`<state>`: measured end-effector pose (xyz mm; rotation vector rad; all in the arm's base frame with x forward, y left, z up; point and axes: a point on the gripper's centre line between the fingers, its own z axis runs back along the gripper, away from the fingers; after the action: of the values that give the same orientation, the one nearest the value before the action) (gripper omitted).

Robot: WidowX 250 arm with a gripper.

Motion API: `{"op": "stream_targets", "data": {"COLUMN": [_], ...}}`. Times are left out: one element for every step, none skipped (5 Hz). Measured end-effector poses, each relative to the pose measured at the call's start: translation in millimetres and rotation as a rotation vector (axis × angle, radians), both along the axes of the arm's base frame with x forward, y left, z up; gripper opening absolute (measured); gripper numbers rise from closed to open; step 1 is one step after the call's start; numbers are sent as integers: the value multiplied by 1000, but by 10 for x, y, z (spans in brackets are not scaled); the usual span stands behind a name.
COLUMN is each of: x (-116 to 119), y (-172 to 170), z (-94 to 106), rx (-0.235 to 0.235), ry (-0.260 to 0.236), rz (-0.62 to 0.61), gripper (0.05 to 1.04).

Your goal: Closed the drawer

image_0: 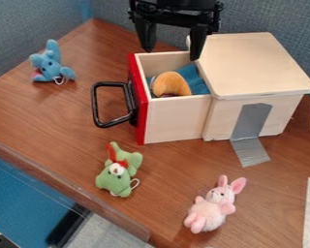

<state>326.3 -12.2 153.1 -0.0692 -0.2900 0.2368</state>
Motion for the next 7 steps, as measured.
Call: {"op": "stream_targets", "data": {"x": [-23,-214,-400,-502,-475,-429,-343], "y": [-2,256,523,674,765,835,886], "z": [-113,-302,-367,-526,-650,-789,-899], "rx": [0,17,18,24,19,37,58], "ry": [35,99,98,103,116,120,148], "rz": [5,100,217,317,393,478,486], "gripper": [1001,1001,1001,1001,1001,1001,1001]}}
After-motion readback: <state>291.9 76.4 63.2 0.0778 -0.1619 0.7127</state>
